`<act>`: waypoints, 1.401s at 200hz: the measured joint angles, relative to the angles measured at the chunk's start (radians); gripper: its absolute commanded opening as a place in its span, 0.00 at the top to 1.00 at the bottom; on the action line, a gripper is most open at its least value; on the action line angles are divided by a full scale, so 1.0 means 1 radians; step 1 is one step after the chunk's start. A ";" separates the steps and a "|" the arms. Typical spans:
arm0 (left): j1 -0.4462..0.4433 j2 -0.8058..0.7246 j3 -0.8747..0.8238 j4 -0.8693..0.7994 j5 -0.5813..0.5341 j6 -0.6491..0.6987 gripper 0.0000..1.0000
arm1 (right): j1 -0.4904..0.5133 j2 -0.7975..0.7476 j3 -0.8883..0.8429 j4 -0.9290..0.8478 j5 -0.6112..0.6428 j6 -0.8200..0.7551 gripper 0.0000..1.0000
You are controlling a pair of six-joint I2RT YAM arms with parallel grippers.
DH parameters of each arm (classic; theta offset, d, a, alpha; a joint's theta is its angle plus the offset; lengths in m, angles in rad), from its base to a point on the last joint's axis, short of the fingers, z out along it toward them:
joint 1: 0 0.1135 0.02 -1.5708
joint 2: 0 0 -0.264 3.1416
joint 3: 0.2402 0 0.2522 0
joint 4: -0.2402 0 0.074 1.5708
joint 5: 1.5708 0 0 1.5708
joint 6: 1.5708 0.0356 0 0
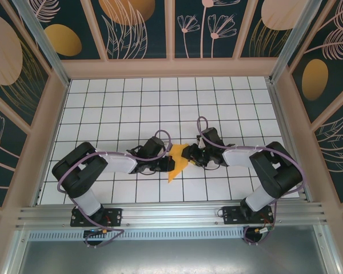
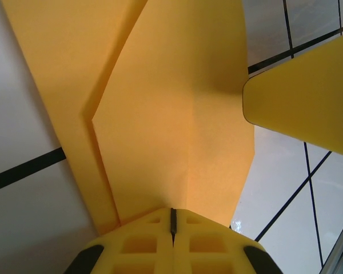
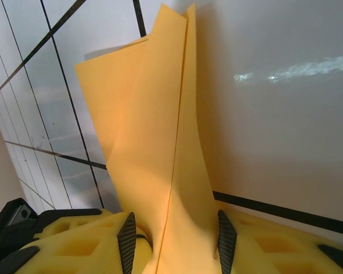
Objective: Fold a paper plane with a square sheet of paper (pick it up from the middle)
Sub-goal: Turn over the paper at the center of the table.
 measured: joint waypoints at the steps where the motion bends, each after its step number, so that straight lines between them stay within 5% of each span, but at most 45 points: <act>1: 0.000 0.000 0.000 0.001 0.000 -0.001 0.96 | 0.000 0.000 0.000 0.000 0.000 0.000 0.55; 124: 0.004 0.000 -0.038 0.081 0.050 -0.038 0.96 | 0.000 0.063 0.048 0.056 -0.056 -0.027 0.55; 280: 0.018 -0.020 -0.071 0.132 0.071 -0.061 0.90 | -0.021 0.141 0.098 0.043 -0.094 -0.132 0.79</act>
